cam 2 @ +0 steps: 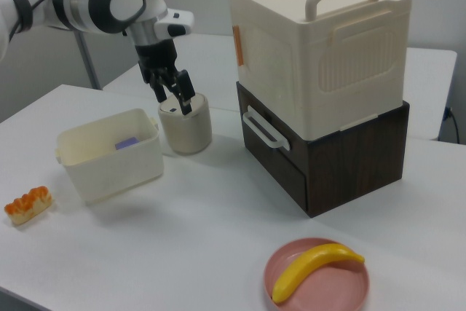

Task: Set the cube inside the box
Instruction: 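Raise the open gripper up away from the box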

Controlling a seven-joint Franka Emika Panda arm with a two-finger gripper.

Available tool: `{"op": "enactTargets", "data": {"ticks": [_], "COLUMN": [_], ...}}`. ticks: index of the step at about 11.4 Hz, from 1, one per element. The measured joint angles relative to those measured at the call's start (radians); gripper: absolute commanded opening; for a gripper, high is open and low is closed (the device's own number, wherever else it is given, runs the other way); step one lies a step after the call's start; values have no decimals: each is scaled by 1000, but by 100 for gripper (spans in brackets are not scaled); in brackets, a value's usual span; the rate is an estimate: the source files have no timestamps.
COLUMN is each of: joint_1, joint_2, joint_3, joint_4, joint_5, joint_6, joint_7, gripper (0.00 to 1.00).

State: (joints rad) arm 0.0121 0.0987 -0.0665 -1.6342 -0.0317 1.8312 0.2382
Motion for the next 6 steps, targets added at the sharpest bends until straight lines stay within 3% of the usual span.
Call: {"op": "enactTargets", "data": {"ticks": [6], "joint_1": [0], "joint_2": [0], "joint_3": [14], "joint_4": [25], "joint_5": [21], "joint_6": [0], "joint_7": [0], "gripper": [100]}}
